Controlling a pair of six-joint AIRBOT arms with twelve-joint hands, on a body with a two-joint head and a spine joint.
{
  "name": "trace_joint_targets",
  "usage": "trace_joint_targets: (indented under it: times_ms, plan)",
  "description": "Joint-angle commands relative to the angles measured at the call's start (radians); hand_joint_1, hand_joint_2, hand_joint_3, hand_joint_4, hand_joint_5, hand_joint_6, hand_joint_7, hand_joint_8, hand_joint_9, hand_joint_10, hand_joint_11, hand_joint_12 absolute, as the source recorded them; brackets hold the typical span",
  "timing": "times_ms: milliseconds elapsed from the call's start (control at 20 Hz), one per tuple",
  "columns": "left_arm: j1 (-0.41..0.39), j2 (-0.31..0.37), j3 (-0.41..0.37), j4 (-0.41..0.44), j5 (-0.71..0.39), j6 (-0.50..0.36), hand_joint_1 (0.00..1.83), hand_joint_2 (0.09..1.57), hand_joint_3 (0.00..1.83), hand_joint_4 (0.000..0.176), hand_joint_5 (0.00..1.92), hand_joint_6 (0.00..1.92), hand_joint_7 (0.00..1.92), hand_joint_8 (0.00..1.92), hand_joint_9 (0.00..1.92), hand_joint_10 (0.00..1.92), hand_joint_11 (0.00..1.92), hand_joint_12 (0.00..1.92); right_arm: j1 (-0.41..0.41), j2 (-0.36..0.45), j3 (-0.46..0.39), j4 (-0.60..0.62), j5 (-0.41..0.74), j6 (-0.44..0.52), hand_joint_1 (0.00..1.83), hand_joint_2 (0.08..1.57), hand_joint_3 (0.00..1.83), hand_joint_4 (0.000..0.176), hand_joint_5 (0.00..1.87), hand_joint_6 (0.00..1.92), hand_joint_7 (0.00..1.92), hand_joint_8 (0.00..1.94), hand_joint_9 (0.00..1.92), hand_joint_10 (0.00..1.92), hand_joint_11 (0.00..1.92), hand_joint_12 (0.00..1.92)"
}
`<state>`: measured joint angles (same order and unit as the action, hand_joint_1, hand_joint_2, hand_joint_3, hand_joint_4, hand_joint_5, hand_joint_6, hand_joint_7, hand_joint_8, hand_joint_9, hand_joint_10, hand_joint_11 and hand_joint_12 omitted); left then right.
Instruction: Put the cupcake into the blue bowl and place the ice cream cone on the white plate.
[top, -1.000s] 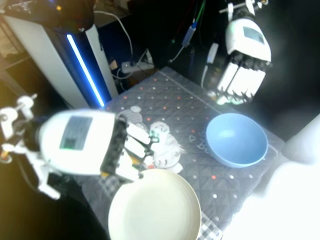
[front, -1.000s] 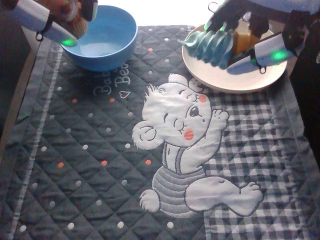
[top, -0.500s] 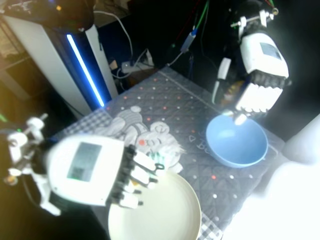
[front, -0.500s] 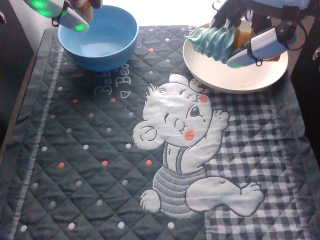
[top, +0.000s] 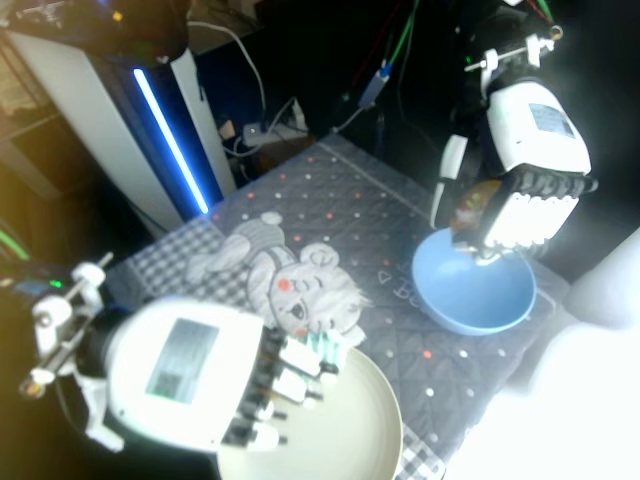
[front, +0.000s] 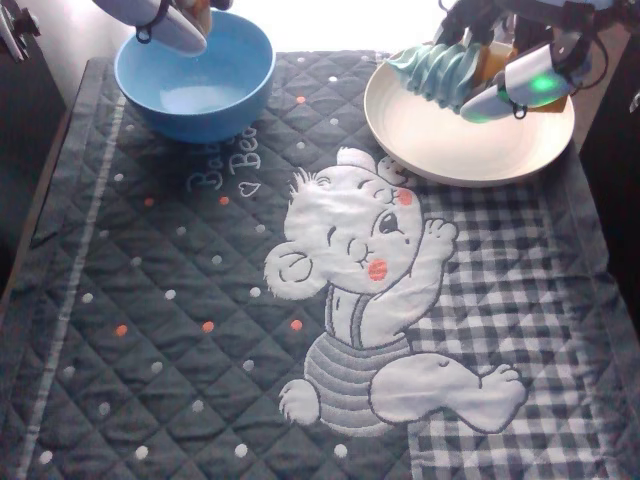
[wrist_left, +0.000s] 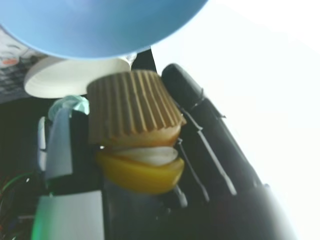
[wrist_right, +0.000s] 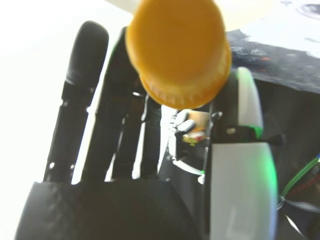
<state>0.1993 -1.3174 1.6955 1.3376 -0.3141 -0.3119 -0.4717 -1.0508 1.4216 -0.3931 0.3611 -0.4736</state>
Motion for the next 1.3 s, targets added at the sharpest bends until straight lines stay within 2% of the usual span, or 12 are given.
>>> trace_joint_targets:
  times_ms: [0,200,450,500,550,600,650,700,750,850,1000,1250]
  plan:
    - [-0.017,-0.002,0.009,-0.027,-0.013,-0.007,1.40,1.03,0.00,0.000,1.05,0.78,1.23,0.39,1.14,0.94,0.99,0.87,0.020,0.001,0.001,0.027,0.101,-0.004,1.28,1.07,0.00,0.000,0.96,0.88,1.19,0.79,1.48,0.00,1.17,0.86]
    - [-0.016,-0.021,0.013,0.003,0.015,-0.007,1.40,1.04,0.00,0.000,1.02,0.83,1.17,0.56,1.11,0.94,0.97,0.79,0.020,-0.004,0.007,0.064,0.098,-0.039,1.28,1.07,0.00,0.000,0.97,0.84,1.18,0.81,1.47,0.00,1.11,0.98]
    - [0.000,-0.050,0.040,0.002,0.028,-0.008,1.39,1.06,0.00,0.000,1.03,0.85,1.10,0.69,1.02,1.05,0.85,0.87,0.021,-0.011,0.015,0.066,0.097,-0.039,1.27,1.08,0.00,0.000,0.96,0.87,1.16,0.84,1.46,0.00,1.05,1.04]
    - [0.004,-0.051,0.040,0.002,0.030,-0.008,1.37,1.12,0.01,0.000,0.96,1.04,0.88,0.99,0.93,1.16,0.73,0.91,0.022,-0.013,0.018,0.069,0.097,-0.039,1.37,1.06,0.00,0.000,0.90,0.92,1.14,0.70,1.26,0.68,0.98,0.96]
    - [0.006,-0.051,0.040,0.002,0.032,-0.008,1.35,1.18,0.00,0.000,0.89,1.20,0.73,1.17,0.83,1.27,0.66,0.94,0.022,-0.014,0.021,0.073,0.097,-0.039,1.38,1.09,0.00,0.000,0.83,1.02,1.10,0.78,1.09,0.99,0.82,0.95]
    - [0.008,-0.051,0.040,0.003,0.033,-0.008,1.20,1.14,0.00,0.000,0.93,1.06,0.71,0.52,0.76,0.61,0.57,0.94,0.022,-0.015,0.023,0.075,0.097,-0.039,1.37,1.08,0.01,0.000,0.75,0.41,1.04,0.91,0.91,0.55,0.64,1.01]
    - [0.011,-0.052,0.040,0.004,0.033,-0.008,1.16,1.14,0.01,0.000,0.90,1.10,0.68,0.17,0.68,0.24,0.49,0.82,0.022,-0.016,0.024,0.075,0.097,-0.039,1.17,1.04,0.00,0.000,0.69,0.12,0.81,0.35,0.73,0.23,0.33,1.00]
    - [0.014,-0.052,0.040,0.004,0.033,-0.008,1.28,1.05,0.00,0.000,0.77,0.48,0.65,0.05,0.65,0.09,0.46,0.72,0.022,-0.016,0.023,0.075,0.097,-0.039,1.12,1.02,0.00,0.000,0.64,0.03,0.73,0.11,0.69,0.10,0.27,1.01]
    - [0.016,-0.053,0.040,0.004,0.033,-0.008,1.25,1.02,0.00,0.000,0.77,0.17,0.59,0.01,0.55,0.02,0.28,0.69,0.022,-0.016,0.023,0.075,0.097,-0.039,1.10,1.01,0.00,0.000,0.53,0.00,0.62,0.02,0.62,0.03,0.22,0.93]
    - [0.021,-0.056,0.040,0.004,0.033,-0.008,1.18,1.00,0.00,0.000,0.73,0.02,0.50,0.00,0.40,0.00,0.01,0.71,0.022,-0.015,0.023,0.075,0.097,-0.039,1.08,0.97,0.00,0.038,0.39,0.00,0.47,0.00,0.51,0.00,0.17,0.84]
    - [0.027,-0.056,0.040,0.002,0.030,-0.008,1.18,0.97,0.00,0.000,0.71,0.00,0.47,0.00,0.40,0.01,0.00,0.76,0.021,-0.015,0.021,0.075,0.097,-0.039,1.05,0.89,0.00,0.153,0.23,0.00,0.34,0.00,0.43,0.00,0.18,0.66]
    - [0.029,-0.052,0.040,-0.017,0.014,-0.008,1.18,0.95,0.00,0.000,0.72,0.00,0.52,0.01,0.46,0.01,0.00,0.88,0.021,-0.015,0.011,0.075,0.097,-0.039,1.02,0.87,0.00,0.149,0.22,0.00,0.37,0.01,0.44,0.00,0.17,0.64]
